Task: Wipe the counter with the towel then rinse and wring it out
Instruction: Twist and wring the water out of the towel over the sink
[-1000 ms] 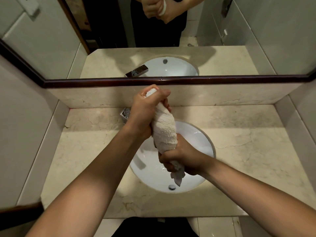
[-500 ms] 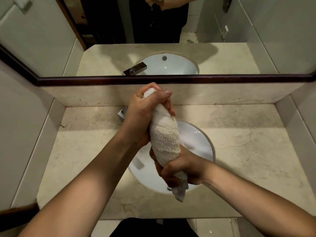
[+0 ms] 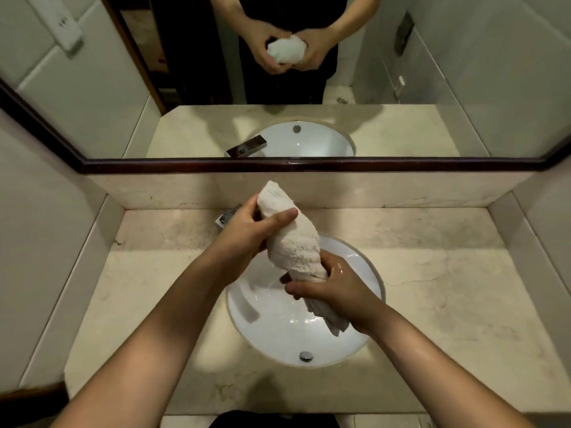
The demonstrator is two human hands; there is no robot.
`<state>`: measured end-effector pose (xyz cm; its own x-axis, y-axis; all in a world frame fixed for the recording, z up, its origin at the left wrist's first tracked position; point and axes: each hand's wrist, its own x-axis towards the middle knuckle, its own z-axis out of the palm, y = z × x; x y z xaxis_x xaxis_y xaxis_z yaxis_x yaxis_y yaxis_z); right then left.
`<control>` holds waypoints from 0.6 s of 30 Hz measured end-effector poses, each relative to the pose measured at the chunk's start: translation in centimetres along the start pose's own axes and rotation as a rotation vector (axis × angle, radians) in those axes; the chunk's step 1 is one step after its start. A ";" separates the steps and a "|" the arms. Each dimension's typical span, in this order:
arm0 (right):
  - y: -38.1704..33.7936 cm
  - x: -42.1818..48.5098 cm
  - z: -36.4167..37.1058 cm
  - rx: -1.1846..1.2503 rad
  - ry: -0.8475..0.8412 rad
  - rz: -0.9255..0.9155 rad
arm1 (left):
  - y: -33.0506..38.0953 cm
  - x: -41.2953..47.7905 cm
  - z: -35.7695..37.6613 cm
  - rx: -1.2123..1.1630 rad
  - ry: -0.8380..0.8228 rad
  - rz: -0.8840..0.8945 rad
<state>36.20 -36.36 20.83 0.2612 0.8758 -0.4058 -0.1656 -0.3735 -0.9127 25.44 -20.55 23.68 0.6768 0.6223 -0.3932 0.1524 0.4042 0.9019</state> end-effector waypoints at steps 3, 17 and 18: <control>0.3 -0.5 0.5 0.004 0.040 -0.037 | 0.5 -0.8 -0.3 0.097 -0.009 -0.035; 0.7 0.8 0.8 -0.286 0.432 -0.276 | 1.6 -2.1 0.2 -0.199 0.086 -0.041; 0.8 0.8 0.8 -0.291 0.445 -0.275 | 1.7 -2.1 0.2 -0.193 0.066 -0.068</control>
<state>35.51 -35.72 19.83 0.6415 0.7634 -0.0758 0.2157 -0.2744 -0.9371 24.40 -21.33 26.06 0.6199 0.6293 -0.4688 0.0510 0.5638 0.8243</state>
